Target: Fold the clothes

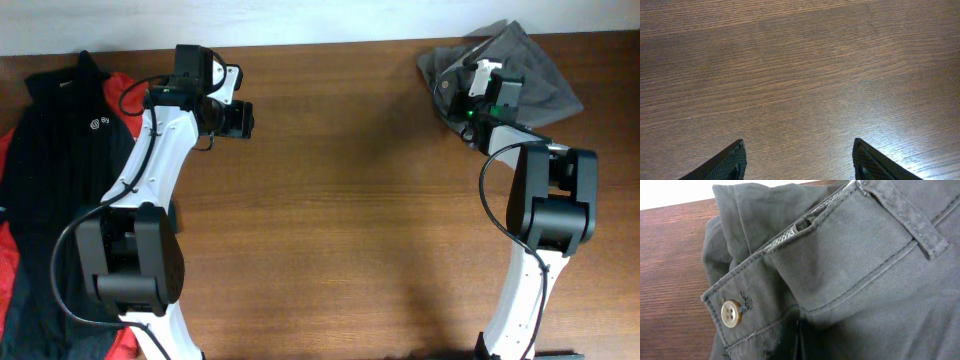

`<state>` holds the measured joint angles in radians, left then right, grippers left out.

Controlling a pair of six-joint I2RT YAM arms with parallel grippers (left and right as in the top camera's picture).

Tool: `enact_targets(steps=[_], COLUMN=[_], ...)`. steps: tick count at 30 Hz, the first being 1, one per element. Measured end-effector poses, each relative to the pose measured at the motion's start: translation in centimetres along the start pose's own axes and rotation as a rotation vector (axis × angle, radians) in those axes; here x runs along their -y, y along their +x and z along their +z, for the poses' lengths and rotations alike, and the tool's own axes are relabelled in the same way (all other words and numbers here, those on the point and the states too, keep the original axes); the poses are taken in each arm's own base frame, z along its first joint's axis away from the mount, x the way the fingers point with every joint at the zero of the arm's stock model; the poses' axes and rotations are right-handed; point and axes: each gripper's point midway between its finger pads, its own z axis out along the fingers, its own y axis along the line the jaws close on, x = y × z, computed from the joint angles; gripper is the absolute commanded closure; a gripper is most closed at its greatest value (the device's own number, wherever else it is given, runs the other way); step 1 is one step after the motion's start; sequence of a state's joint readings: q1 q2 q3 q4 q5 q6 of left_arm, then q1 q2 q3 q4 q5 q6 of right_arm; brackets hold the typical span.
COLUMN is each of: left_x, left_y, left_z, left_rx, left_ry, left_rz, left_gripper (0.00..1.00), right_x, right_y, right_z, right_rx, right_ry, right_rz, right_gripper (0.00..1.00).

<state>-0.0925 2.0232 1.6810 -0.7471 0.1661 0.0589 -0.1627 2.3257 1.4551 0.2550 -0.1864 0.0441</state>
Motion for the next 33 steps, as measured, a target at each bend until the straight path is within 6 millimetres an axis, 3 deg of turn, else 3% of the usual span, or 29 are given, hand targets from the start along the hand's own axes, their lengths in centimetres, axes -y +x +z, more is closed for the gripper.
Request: enact_targets(steps=[4, 7, 11, 16, 25, 28, 33], left_x=[0.0, 0.0, 0.0, 0.0, 0.0, 0.0, -0.1], left_y=[0.0, 0.0, -0.1, -0.1, -0.1, -0.1, -0.1], left_z=[0.0, 0.0, 0.0, 0.0, 0.0, 0.0, 0.0], left_rx=[0.0, 0.0, 0.003, 0.004, 0.004, 0.003, 0.004], left_ry=[-0.002, -0.002, -0.002, -0.002, -0.002, -0.002, -0.006], left_rz=[0.0, 0.0, 0.001, 0.001, 0.001, 0.001, 0.001], left_gripper=[0.32, 0.32, 0.32, 0.32, 0.32, 0.32, 0.32], right_x=[0.6, 2.1, 6.0, 9.5, 8.2, 8.5, 10.4], right_y=[-0.4, -1.3, -2.6, -2.9, -1.9, -1.6, -5.6], right_z=[0.0, -0.1, -0.7, -1.6, -1.3, -3.0, -9.9], right_rx=[0.016, 0.052, 0.118, 0.145, 0.1, 0.025, 0.002], right_ry=[0.02, 0.085, 0.18, 0.255, 0.246, 0.263, 0.297], right_rz=[0.002, 0.046, 0.109, 0.165, 0.247, 0.271, 0.279], right_gripper=[0.96, 0.96, 0.96, 0.96, 0.96, 0.94, 0.89])
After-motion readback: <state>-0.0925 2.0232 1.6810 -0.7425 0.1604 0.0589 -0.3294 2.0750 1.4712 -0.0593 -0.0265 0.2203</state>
